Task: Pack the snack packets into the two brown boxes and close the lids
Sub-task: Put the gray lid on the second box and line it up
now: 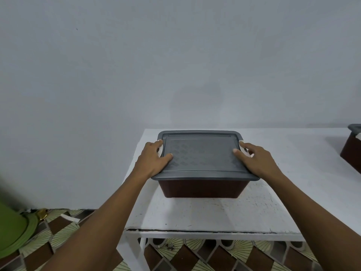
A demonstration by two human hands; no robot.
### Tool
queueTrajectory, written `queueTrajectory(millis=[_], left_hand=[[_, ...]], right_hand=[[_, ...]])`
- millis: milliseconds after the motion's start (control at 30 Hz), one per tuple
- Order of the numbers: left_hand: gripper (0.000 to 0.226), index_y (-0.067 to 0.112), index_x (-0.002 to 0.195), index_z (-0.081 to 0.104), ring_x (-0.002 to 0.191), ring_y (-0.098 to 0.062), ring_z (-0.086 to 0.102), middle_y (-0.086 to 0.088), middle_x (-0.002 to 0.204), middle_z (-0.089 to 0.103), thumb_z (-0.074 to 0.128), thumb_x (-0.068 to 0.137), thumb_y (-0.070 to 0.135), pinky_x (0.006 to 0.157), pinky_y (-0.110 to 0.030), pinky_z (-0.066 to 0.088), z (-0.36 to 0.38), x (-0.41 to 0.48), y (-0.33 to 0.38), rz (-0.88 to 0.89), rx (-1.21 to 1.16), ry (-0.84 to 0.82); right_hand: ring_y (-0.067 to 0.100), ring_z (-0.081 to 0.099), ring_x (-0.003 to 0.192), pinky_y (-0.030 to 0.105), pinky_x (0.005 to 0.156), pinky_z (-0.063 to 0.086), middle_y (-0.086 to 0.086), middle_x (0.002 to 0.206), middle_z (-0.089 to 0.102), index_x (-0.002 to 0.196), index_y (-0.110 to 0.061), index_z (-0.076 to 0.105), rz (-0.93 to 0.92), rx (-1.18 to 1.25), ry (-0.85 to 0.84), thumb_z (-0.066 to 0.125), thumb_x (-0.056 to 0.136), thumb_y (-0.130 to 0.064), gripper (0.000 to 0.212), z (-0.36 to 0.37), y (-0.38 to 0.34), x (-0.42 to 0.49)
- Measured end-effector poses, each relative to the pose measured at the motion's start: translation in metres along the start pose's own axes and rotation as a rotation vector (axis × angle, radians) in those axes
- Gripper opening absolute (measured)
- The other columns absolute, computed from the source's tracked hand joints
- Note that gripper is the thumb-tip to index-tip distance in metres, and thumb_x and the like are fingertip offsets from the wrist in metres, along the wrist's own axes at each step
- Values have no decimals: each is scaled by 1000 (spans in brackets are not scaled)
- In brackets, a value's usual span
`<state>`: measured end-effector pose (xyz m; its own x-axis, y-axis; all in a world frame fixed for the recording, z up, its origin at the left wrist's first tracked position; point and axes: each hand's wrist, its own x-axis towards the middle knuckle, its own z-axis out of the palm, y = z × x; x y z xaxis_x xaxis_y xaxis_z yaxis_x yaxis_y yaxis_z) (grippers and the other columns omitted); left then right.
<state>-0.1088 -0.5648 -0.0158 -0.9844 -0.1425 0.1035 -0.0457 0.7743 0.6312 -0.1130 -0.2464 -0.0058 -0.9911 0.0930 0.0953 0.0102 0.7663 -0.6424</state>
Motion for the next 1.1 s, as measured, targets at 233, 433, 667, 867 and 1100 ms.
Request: queueTrajectory(millis=[233, 433, 667, 867, 1100], left_hand=[[76, 14, 150, 30, 137, -25, 33, -5, 153, 24, 56, 90, 53, 111, -40, 34, 2, -2, 3, 38, 82, -24], [86, 23, 152, 27, 145, -19, 27, 4, 161, 20, 52, 84, 69, 116, -42, 29, 8, -25, 8, 58, -120, -8], [54, 18, 134, 56, 128, -18, 50, 1, 142, 53, 54, 91, 52, 102, -29, 39, 7, -13, 19, 6, -348, 184], [50, 18, 131, 58, 121, -16, 54, -1, 137, 57, 54, 93, 50, 95, -26, 42, 22, 31, 31, -7, -345, 170], [41, 16, 118, 62, 97, -9, 50, -1, 120, 63, 55, 94, 48, 82, -24, 37, 47, 91, 56, 18, -280, 167]], right_hand=[[28, 51, 121, 44, 99, 42, 9, 140, 46, 145, -27, 42, -13, -136, -20, 49, 90, -58, 63, 0, 6, 4], [22, 41, 133, 39, 108, 34, 2, 148, 40, 140, -14, 50, -71, 90, 87, 52, 92, -52, 61, 12, 2, -11], [14, 55, 105, 29, 88, 44, -3, 117, 62, 110, -16, 67, -72, 384, 270, 52, 98, -34, 27, 17, 1, -5], [15, 56, 106, 27, 88, 43, -2, 116, 63, 107, -15, 68, -50, 384, 273, 54, 97, -30, 23, 17, 12, 38], [17, 60, 99, 26, 84, 42, -7, 116, 62, 103, -18, 70, -36, 344, 254, 53, 95, -17, 19, 8, 30, 111]])
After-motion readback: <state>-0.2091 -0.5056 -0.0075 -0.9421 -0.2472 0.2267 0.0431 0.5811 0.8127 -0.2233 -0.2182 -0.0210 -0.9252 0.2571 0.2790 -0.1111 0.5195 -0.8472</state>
